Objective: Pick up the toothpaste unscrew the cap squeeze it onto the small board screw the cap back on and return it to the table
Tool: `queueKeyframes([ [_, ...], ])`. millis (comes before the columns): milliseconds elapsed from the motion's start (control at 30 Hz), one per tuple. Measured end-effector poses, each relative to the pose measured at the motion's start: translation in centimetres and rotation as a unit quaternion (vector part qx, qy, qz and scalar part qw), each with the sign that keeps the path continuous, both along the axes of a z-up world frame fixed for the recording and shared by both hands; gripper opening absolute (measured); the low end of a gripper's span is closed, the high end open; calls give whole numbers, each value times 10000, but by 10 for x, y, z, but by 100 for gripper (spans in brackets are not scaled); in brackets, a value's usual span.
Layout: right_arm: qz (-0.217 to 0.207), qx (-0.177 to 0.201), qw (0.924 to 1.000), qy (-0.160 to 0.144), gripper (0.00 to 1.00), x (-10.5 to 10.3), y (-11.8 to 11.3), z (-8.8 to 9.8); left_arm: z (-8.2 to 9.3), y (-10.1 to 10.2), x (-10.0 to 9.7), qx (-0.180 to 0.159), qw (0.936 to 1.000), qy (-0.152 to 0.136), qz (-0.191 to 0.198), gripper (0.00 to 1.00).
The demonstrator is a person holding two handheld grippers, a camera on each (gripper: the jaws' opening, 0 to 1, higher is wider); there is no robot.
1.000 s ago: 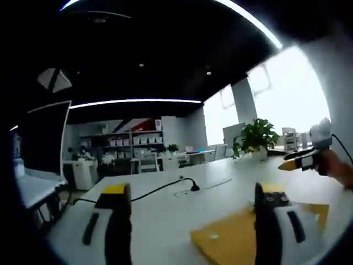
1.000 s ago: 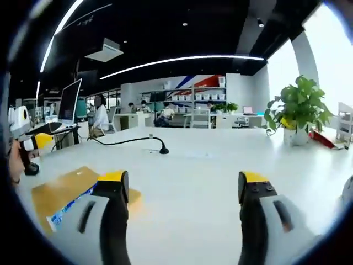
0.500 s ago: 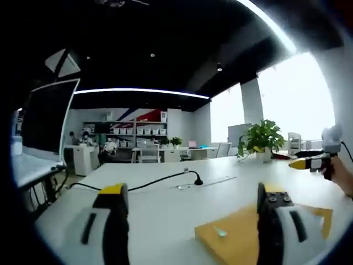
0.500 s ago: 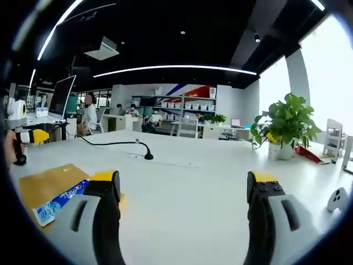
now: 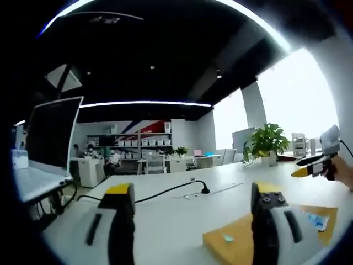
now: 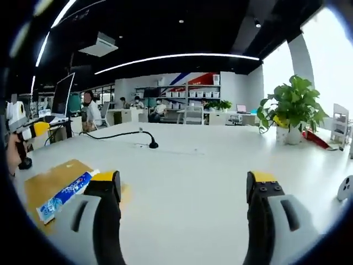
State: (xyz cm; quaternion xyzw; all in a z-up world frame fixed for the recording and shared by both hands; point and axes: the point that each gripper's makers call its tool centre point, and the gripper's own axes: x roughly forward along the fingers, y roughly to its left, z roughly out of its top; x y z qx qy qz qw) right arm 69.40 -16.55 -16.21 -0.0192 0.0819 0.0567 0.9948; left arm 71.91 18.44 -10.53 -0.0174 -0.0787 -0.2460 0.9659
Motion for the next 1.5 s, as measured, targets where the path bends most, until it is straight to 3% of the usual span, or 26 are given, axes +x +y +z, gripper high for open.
queueKeyframes([
  [167, -63, -267, 9996, -14, 98, 2, 1, -1, -10, -8, 2, -85, 9994, 267, -192, 90],
  [333, -208, -275, 9994, -79, 97, 3, -8, 1, -15, -14, -1, -195, 9981, 457, -353, 89],
  [867, -134, -260, 9995, -75, 97, 2, -7, 2, -21, -19, -1, -45, 9978, 517, -405, 88],
  [1500, 56, -214, 9997, -77, 96, -1, 2, 4, -11, -16, -6, -226, 9972, 519, -479, 87],
])
